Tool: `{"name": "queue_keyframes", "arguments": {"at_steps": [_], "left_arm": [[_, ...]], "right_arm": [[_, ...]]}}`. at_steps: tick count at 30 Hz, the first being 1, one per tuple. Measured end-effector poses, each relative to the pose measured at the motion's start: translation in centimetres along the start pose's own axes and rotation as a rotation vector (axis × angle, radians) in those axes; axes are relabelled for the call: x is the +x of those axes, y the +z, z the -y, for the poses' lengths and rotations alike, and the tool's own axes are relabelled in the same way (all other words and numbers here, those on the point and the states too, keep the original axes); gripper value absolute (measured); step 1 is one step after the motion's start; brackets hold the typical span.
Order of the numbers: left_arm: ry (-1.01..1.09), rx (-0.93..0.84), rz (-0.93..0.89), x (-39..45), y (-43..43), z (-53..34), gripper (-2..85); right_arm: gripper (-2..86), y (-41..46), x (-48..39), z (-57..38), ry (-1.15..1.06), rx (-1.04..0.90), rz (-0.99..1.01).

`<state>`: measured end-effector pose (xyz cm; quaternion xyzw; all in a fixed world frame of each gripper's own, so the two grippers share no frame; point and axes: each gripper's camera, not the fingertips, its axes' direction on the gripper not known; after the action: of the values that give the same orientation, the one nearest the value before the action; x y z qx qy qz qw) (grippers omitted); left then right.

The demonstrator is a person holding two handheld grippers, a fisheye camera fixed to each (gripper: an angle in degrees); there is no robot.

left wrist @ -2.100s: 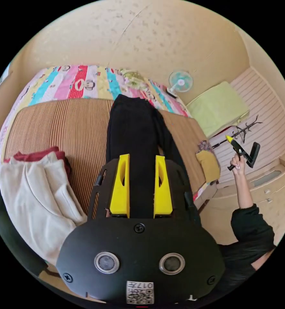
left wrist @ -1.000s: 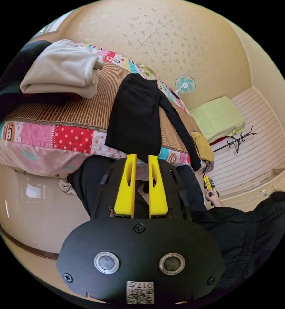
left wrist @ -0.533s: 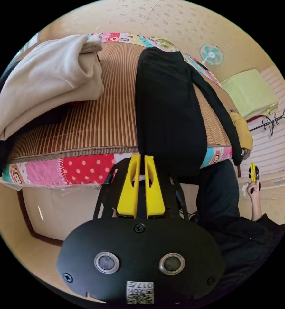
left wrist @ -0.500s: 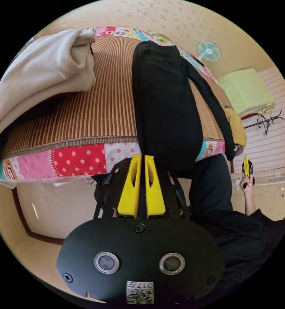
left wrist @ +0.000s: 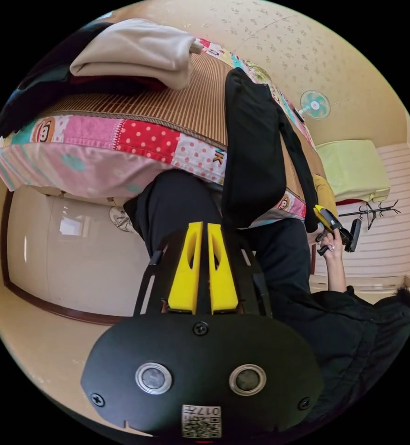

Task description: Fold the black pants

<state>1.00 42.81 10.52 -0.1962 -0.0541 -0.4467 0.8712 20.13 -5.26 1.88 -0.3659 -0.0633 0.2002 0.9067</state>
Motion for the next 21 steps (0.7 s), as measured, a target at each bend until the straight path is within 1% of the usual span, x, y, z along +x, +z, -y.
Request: {"name": "queue_keyframes", "arguments": {"at_steps": [1, 3, 5, 6, 7, 8, 9, 10, 11, 12, 13, 14, 15, 16, 17, 18, 19, 21], "left_arm": [[-0.005, 0.015, -0.006, -0.5, -1.1, -0.7, 4.9], [-0.023, 0.043, -0.005, -1.2, -2.5, -1.6, 6.0], [-0.04, 0.07, -0.007, -1.6, -3.5, -2.3, 6.4], [-0.043, 0.073, -0.011, -1.6, -3.6, -2.4, 6.4], [-0.05, 0.07, -0.022, -1.6, -3.4, -2.3, 6.5], [-0.054, 0.06, -0.04, -1.4, -3.0, -2.0, 6.5], [-0.052, 0.053, -0.052, -1.1, -2.7, -1.8, 6.5], [-0.036, 0.04, -0.074, -0.4, -2.3, -1.5, 6.5], [-0.015, 0.031, -0.089, 0.6, -2.0, -1.2, 6.5], [-0.004, 0.029, -0.092, 1.1, -1.8, -1.2, 6.4], [0.016, 0.026, -0.094, 2.1, -1.6, -1.1, 6.3], [0.032, 0.025, -0.096, 2.9, -1.4, -1.2, 6.1], [0.041, 0.024, -0.1, 3.3, -1.2, -1.2, 5.9], [0.057, 0.018, -0.11, 3.9, -0.8, -1.2, 5.7], [0.07, 0.003, -0.118, 4.3, -0.3, -1.1, 5.6], [0.074, -0.006, -0.121, 4.5, -0.1, -1.1, 5.6], [0.082, -0.023, -0.128, 4.9, 0.3, -0.9, 5.6], [0.093, -0.029, -0.148, 5.7, 0.2, -0.8, 5.8]], "right_arm": [[10.6, -1.1, 0.4, -0.4, 0.006, 0.068, -0.131], [11.3, -1.7, 1.6, -1.0, 0.009, 0.117, -0.246], [10.6, -0.4, 3.6, -1.2, 0.015, 0.061, -0.285], [8.3, 1.9, 5.6, -1.1, 0.052, -0.07, -0.285], [4.4, 5.1, 7.5, -1.2, 0.079, -0.309, -0.217], [3.6, 6.0, 8.1, -1.3, 0.087, -0.387, -0.163], [2.2, 4.4, 8.1, -1.7, 0.092, -0.306, -0.098], [1.7, 2.0, 7.0, -2.3, 0.02, -0.22, 0.025], [1.4, 0.6, 6.4, -2.6, -0.01, -0.164, 0.086], [1.3, -2.5, 5.3, -3.6, -0.062, -0.047, 0.204], [1.3, -4.8, 4.5, -4.6, -0.118, 0.03, 0.308], [1.5, -5.7, 4.1, -5.0, -0.147, 0.05, 0.34], [1.8, -6.9, 3.8, -5.8, -0.179, 0.066, 0.318], [2.4, -7.2, 4.1, -6.3, -0.16, 0.066, 0.204], [3.0, -7.0, 4.5, -6.5, -0.141, 0.06, 0.137], [4.3, -6.3, 5.8, -6.6, -0.085, 0.03, 0.02], [8.9, -5.5, 7.4, -6.5, -0.024, -0.006, -0.043], [12.4, -4.0, 9.6, -6.4, 0.026, -0.032, -0.072]]}}
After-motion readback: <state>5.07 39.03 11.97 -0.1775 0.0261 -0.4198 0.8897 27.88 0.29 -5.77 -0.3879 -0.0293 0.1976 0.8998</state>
